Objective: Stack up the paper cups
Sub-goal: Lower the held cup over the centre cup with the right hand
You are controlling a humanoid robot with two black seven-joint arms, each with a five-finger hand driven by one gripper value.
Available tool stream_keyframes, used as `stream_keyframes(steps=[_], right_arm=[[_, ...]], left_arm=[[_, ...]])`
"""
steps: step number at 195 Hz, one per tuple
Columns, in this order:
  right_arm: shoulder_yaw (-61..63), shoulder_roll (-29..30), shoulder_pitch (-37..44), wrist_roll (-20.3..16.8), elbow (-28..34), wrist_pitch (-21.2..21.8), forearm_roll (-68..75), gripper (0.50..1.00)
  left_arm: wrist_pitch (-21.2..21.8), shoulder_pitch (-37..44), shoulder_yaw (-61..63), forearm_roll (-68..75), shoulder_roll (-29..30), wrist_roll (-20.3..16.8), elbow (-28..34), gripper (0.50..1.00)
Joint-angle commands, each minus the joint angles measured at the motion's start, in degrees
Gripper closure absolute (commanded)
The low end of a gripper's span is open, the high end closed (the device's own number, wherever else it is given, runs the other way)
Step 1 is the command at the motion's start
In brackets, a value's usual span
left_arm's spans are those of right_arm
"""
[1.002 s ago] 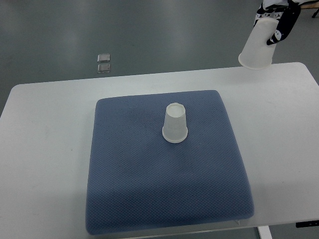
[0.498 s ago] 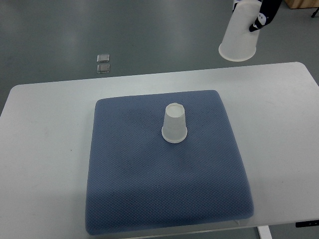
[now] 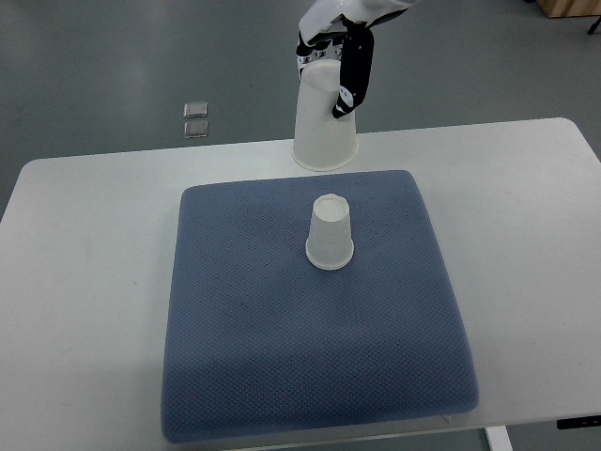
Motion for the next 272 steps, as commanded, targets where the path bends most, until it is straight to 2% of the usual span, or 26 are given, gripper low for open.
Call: stream_keyframes(steps=[1, 59, 150, 272], right_arm=[[-0.14, 1.33, -2.16, 0.00, -0.12, -2.17, -0.07, 0.914], [-0.66, 2.30, -7.61, 0.00, -0.56, -5.87, -0.07, 0.914], [-0.84, 2.30, -14.20, 0.00, -1.61, -8.77, -0.25, 0.906], [-0.93, 2.30, -16.49, -0.09, -1.61, -10.61, -0.16, 0.861]], left_arm=[[0.02, 0.07, -0.04, 0.01, 0.00, 0.07, 0.15, 0.500], [0.02, 0.07, -0.04, 0.01, 0.00, -0.02, 0.41, 0.500], [0.02, 0.07, -0.04, 0.01, 0.00, -0.02, 0.41, 0.500], [0.02, 0.07, 0.04, 0.01, 0.00, -0.02, 0.32, 0.500]])
